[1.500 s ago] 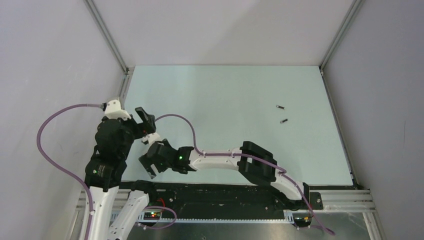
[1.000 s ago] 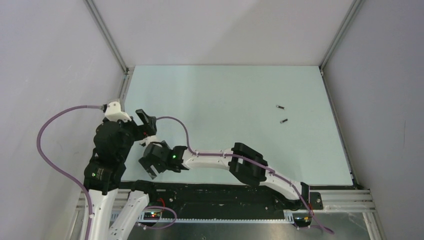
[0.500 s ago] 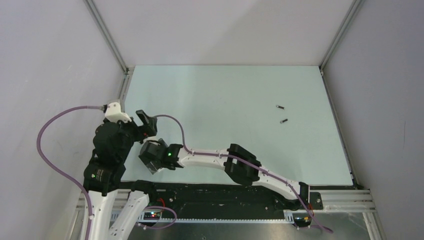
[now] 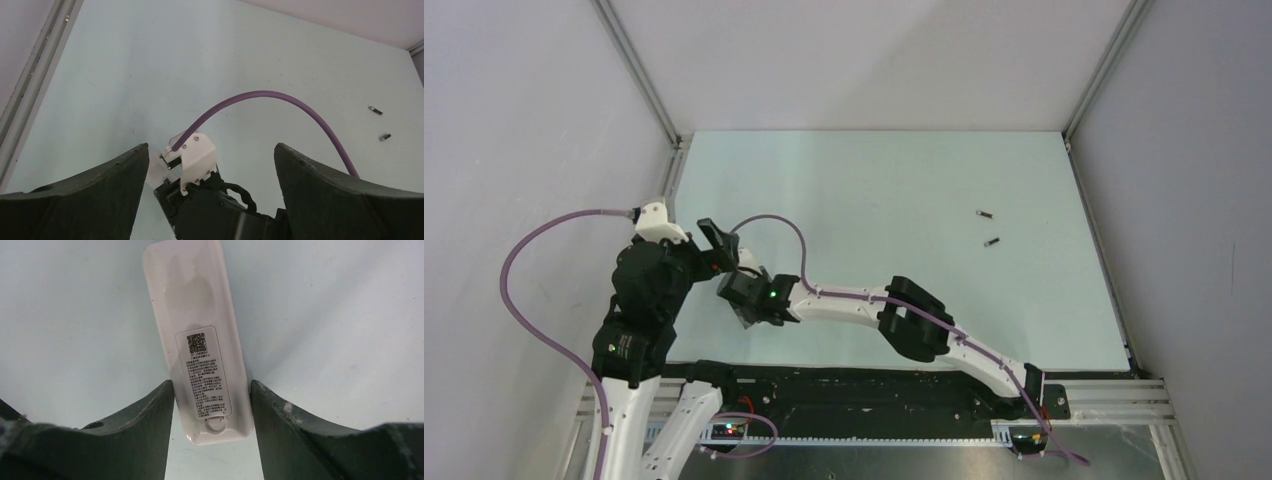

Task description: Load the batteries into the remote control

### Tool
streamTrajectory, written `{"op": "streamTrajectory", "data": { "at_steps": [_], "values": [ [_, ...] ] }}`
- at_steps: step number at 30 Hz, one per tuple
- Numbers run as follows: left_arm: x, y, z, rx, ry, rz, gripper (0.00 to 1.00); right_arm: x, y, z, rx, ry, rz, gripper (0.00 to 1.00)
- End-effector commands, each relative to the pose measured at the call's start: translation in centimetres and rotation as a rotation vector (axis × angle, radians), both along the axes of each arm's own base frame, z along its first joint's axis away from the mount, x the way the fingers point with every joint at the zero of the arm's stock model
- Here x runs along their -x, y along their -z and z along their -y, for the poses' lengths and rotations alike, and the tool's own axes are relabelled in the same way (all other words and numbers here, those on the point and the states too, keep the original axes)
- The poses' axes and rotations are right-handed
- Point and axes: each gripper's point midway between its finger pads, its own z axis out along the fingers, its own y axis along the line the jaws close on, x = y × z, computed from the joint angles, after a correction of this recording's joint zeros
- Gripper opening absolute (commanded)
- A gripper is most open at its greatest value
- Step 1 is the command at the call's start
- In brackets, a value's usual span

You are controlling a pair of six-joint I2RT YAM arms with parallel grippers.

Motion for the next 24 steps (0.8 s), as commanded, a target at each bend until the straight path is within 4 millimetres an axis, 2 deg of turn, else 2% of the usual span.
{"op": "streamTrajectory", "data": {
  "at_steps": [1, 4, 7, 11, 13, 14, 15, 16, 17, 18, 19, 20, 21, 22, 23, 24],
  "values": [
    [-0.3, -0.4, -0.1, -0.015, 0.005, 0.009, 0.98, -1.1, -0.8, 1.9, 0.040, -0.020, 0.056, 0.56],
    [-0.5, -0.3, -0.1, -0.009, -0.002, 0.003, 0.98, -0.1, -1.8, 1.4, 0.021, -0.070, 0.071, 0.52],
    [-0.6, -0.4, -0.4, 0.007, -0.033, 0.001, 0.98, 0.2, -3.3, 1.3, -0.021, -0.080, 0.068, 0.43],
    [-0.9, -0.8, -1.0, 0.009, -0.074, 0.007, 0.98, 0.1, -3.5, 3.0, -0.034, -0.063, 0.058, 0.36],
    [-0.9, -1.1, -1.1, 0.014, -0.083, 0.012, 0.98, -0.2, -4.0, 3.9, -0.043, -0.045, 0.059, 0.32],
    [-0.9, -1.3, -1.2, 0.023, -0.095, 0.016, 0.98, -0.4, -5.0, 4.1, -0.064, -0.039, 0.065, 0.30],
    [-0.9, -1.4, -1.3, 0.027, -0.100, 0.019, 0.98, -0.6, -4.4, 5.0, -0.049, -0.028, 0.057, 0.29],
    [-0.8, -1.5, -1.4, 0.037, -0.112, 0.025, 0.98, -0.8, -5.5, 5.3, -0.066, -0.022, 0.062, 0.28],
    [-0.7, -1.4, -1.6, 0.040, -0.124, 0.026, 0.98, -1.0, -4.9, 6.2, -0.050, -0.009, 0.057, 0.27],
    [-0.5, -1.6, -1.6, 0.056, -0.133, 0.036, 0.98, -1.2, -5.9, 6.7, -0.061, 0.002, 0.065, 0.27],
    [-0.5, -1.5, -1.8, 0.060, -0.143, 0.035, 0.98, -1.3, -5.3, 7.8, -0.035, 0.014, 0.067, 0.27],
    [-0.3, -1.6, -1.8, 0.071, -0.147, 0.044, 0.98, -1.5, -6.3, 8.3, -0.045, 0.026, 0.077, 0.27],
    [-0.2, -1.5, -1.8, 0.073, -0.150, 0.044, 0.98, -1.5, -5.6, 9.6, -0.015, 0.044, 0.078, 0.27],
    [-0.2, -1.6, -1.8, 0.075, -0.148, 0.048, 0.99, -1.7, -6.5, 10.3, -0.024, 0.059, 0.087, 0.27],
    [-0.2, -1.4, -1.6, 0.075, -0.139, 0.044, 0.98, -1.7, -5.6, 11.7, 0.010, 0.079, 0.089, 0.27],
    [-0.2, -1.3, -1.5, 0.076, -0.134, 0.039, 0.98, -1.7, -5.5, 13.2, 0.028, 0.102, 0.093, 0.27]
  ]
}}
